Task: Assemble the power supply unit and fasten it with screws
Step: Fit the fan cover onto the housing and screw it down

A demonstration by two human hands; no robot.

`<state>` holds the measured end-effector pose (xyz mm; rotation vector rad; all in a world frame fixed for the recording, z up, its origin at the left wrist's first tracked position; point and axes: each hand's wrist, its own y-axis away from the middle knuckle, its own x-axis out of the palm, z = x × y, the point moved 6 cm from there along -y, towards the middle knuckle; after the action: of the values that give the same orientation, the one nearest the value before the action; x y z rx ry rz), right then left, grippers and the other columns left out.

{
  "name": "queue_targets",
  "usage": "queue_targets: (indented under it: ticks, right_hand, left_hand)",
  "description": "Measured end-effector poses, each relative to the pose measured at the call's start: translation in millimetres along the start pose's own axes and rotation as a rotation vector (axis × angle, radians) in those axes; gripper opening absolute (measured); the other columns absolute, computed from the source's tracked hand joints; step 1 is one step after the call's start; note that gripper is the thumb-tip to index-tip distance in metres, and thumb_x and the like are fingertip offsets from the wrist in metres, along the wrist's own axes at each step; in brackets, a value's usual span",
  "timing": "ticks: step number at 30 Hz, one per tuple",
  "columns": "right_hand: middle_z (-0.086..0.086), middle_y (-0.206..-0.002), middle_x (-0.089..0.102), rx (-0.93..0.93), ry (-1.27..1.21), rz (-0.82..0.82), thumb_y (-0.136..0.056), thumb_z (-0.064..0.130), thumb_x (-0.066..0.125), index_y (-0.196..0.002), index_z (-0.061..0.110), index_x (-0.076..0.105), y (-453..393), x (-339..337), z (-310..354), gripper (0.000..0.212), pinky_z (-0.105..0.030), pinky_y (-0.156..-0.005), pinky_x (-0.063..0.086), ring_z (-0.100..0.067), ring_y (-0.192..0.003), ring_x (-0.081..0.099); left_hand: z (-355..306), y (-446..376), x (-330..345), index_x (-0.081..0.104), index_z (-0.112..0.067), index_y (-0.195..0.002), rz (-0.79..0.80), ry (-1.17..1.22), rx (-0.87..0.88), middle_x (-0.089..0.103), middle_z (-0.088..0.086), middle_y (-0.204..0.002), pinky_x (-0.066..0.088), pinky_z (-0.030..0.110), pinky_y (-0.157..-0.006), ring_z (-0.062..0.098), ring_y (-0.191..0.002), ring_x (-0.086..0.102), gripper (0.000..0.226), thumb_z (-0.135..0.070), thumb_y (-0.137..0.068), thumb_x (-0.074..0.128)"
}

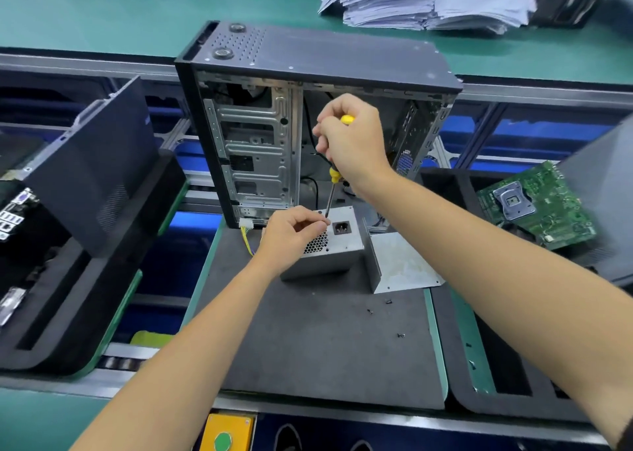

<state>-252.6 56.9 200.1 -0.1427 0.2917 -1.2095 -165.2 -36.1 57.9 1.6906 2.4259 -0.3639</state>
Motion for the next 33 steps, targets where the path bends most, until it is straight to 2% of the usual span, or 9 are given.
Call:
queue_targets:
  ticks: [2, 5, 11, 17, 21, 23, 26, 29, 33]
  right_hand:
    - [-0.009, -0.074, 0.063, -0.021, 0.018, 0.0, -0.083, -0.004, 0.046, -0.071, 0.011, 0.056, 1.3, 2.7, -2.1, 0.022, -0.022, -0.05, 0.043, -0.008, -0.051, 0.056]
    - [-0.01, -0.075, 0.063, 0.0, 0.016, -0.006, -0.083, -0.004, 0.046, -0.071, 0.01, 0.057, 1.8, 3.8, -9.8, 0.021, -0.023, -0.05, 0.042, -0.008, -0.052, 0.056]
    - [-0.005, -0.069, 0.062, -0.004, 0.027, 0.013, -0.081, -0.003, 0.045, -0.073, 0.007, 0.058, 5.5, 2.8, -16.0, 0.018, -0.023, -0.049, 0.042, -0.008, -0.053, 0.056]
    - [-0.002, -0.072, 0.062, -0.014, 0.037, 0.041, -0.085, 0.0, 0.048, -0.073, 0.013, 0.058, 12.2, 4.6, -13.9, 0.021, -0.032, -0.055, 0.049, -0.01, -0.059, 0.059]
    - [0.003, -0.065, 0.057, 0.012, 0.249, 0.089, -0.088, 0.013, 0.053, -0.078, 0.012, 0.056, 10.9, 0.6, -10.6, 0.01, -0.033, -0.054, 0.048, -0.016, -0.056, 0.054]
    - [-0.003, -0.062, 0.055, 0.041, 0.414, 0.133, -0.087, 0.022, 0.054, -0.079, 0.006, 0.055, 6.4, -4.2, -8.1, 0.019, -0.029, -0.052, 0.046, -0.019, -0.053, 0.056]
    - [-0.005, -0.062, 0.051, 0.07, 0.538, 0.228, -0.086, 0.026, 0.057, -0.076, 0.007, 0.054, 2.2, -11.0, -2.4, 0.022, -0.015, -0.038, 0.035, -0.005, -0.036, 0.045]
    - [-0.005, -0.059, 0.06, 0.11, 0.549, 0.321, -0.085, 0.023, 0.062, -0.078, 0.008, 0.055, 3.6, -16.2, -1.5, 0.019, -0.015, -0.038, 0.041, -0.006, -0.036, 0.054]
    - [-0.004, -0.06, 0.061, 0.055, 0.615, 0.342, -0.087, 0.021, 0.067, -0.073, 0.011, 0.052, 6.3, -21.3, 0.3, 0.022, -0.02, -0.04, 0.047, -0.012, -0.042, 0.061]
  left_hand:
    - [-0.9, 0.5, 0.8, 0.075, -0.02, -0.082, 0.021, -0.016, 0.002, 0.073, -0.001, -0.088, 0.051, 0.027, -0.077, 0.022, -0.081, 0.065, 0.018, -0.005, -0.088, 0.067]
    - [-3.8, 1.7, 3.6, 0.074, -0.008, -0.084, 0.058, -0.05, 0.01, 0.071, -0.004, -0.087, 0.048, 0.02, -0.076, 0.01, -0.082, 0.063, 0.01, -0.003, -0.088, 0.066]
    - [-6.9, 2.5, 4.5, 0.074, -0.017, -0.084, 0.013, -0.061, -0.008, 0.068, -0.008, -0.079, 0.04, 0.008, -0.063, -0.004, -0.063, 0.051, 0.016, -0.006, -0.09, 0.063]
    - [-10.3, 4.7, 7.7, 0.07, -0.019, -0.08, 0.068, -0.065, -0.015, 0.072, 0.003, -0.085, 0.041, 0.011, -0.062, 0.005, -0.064, 0.049, 0.021, -0.003, -0.091, 0.061]
    - [-10.1, 5.5, 7.8, 0.07, -0.018, -0.08, 0.05, -0.073, -0.029, 0.068, 0.006, -0.081, 0.039, 0.009, -0.059, 0.001, -0.06, 0.047, 0.021, -0.003, -0.091, 0.06]
    - [-10.2, 5.7, 7.4, 0.07, -0.018, -0.081, 0.027, -0.076, -0.033, 0.067, 0.009, -0.079, 0.039, 0.01, -0.058, 0.001, -0.059, 0.046, 0.02, -0.005, -0.091, 0.06]
    - [-11.3, 5.9, 6.0, 0.069, -0.019, -0.082, 0.005, -0.079, -0.024, 0.064, 0.006, -0.072, 0.038, 0.011, -0.057, 0.002, -0.058, 0.046, 0.019, -0.005, -0.092, 0.06]
    - [-11.4, 6.2, 6.2, 0.066, -0.019, -0.08, -0.002, -0.085, -0.008, 0.055, -0.008, -0.063, 0.036, 0.009, -0.055, -0.002, -0.054, 0.045, 0.02, -0.003, -0.091, 0.06]
    - [-8.7, 5.6, 7.3, 0.065, -0.01, -0.082, 0.001, -0.144, -0.001, 0.055, -0.007, -0.065, 0.037, 0.01, -0.056, -0.001, -0.055, 0.045, 0.011, -0.005, -0.091, 0.062]
